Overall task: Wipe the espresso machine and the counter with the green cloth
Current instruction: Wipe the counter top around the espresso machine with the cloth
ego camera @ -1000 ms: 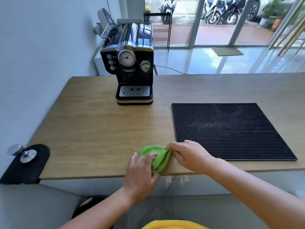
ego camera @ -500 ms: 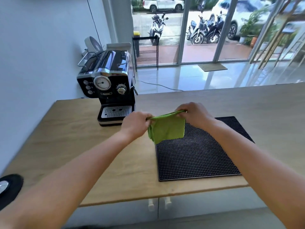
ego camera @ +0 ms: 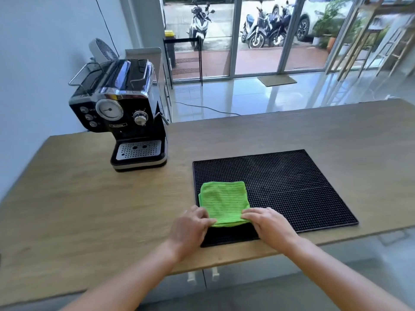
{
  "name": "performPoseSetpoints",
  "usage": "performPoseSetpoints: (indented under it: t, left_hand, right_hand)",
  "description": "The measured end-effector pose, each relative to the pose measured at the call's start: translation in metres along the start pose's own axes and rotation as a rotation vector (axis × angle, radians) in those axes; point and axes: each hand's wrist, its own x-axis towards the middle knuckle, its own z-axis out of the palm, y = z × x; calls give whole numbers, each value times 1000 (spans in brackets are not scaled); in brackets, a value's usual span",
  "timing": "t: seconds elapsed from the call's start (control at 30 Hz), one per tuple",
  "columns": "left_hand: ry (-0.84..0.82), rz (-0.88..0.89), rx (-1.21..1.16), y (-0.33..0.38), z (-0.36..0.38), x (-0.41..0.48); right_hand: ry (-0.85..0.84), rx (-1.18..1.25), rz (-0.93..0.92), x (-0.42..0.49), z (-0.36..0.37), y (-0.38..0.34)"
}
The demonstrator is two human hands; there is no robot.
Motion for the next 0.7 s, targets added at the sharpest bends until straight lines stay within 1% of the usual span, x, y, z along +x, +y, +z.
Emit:
performPoseSetpoints:
  t: [0.1, 0.23, 0.37, 0.5, 0.57, 0.67, 0.7]
  left_hand:
    - [34, 66, 19, 8, 6, -13]
    - [66, 120, 51, 19, 8, -23]
    - [67, 152, 49, 20, 10, -33]
    - [68, 164, 56, 21, 9, -40]
    - [35, 203, 97, 19, 7, -46]
    - [28, 229, 130, 11, 3, -56]
    - [29, 211, 115, 10, -3, -54]
  right_hand:
    - [93, -40, -61, -21, 15, 2]
    - [96, -149, -78, -33, 24, 3]
    - [99, -146, -37, -44, 25, -8]
    - [69, -204, 31, -59, 34, -19]
    - [54, -232, 54, -63, 37, -24]
    - [104, -283, 63, -64, 39, -30]
    - [105, -272, 83, -61, 34, -36]
